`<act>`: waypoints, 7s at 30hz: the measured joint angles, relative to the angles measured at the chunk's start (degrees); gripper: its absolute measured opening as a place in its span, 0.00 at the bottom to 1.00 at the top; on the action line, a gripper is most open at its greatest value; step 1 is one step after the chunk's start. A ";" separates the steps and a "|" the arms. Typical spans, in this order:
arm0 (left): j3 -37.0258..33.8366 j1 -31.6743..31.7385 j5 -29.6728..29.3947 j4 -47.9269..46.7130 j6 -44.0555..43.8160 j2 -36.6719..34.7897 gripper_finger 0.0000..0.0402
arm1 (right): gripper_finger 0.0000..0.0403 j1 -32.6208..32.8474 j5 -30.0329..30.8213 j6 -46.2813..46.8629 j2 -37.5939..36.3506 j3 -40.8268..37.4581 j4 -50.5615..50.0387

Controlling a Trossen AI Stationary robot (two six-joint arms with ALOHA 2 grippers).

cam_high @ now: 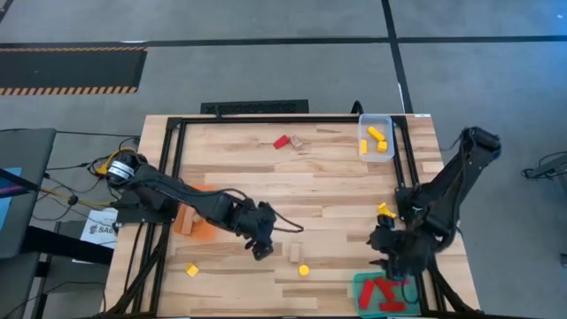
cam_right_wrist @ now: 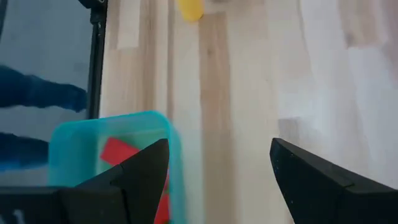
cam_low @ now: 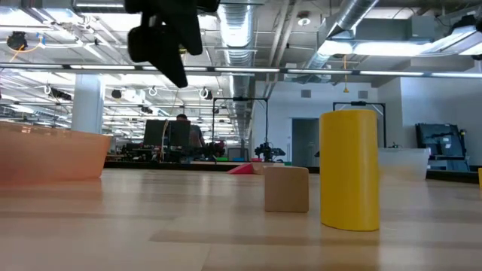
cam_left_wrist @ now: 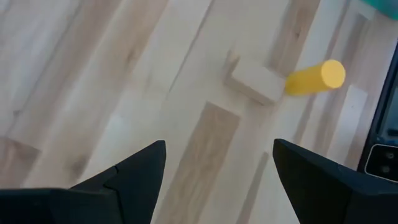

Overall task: Sort & place blocks by color
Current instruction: Put the yellow block into the transparent bin

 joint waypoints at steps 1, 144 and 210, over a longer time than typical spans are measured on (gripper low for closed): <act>-0.48 -0.73 -0.68 0.53 -0.99 0.00 0.71 | 0.75 -1.09 -0.25 -2.72 -0.91 0.00 -0.32; -5.15 -1.14 -6.53 6.42 15.52 4.27 0.71 | 0.67 -74.01 -11.47 -25.71 1.25 18.03 -18.05; -24.93 -36.04 8.73 -3.75 23.67 -0.94 0.71 | 0.67 -28.61 -25.16 -14.00 26.04 18.14 22.49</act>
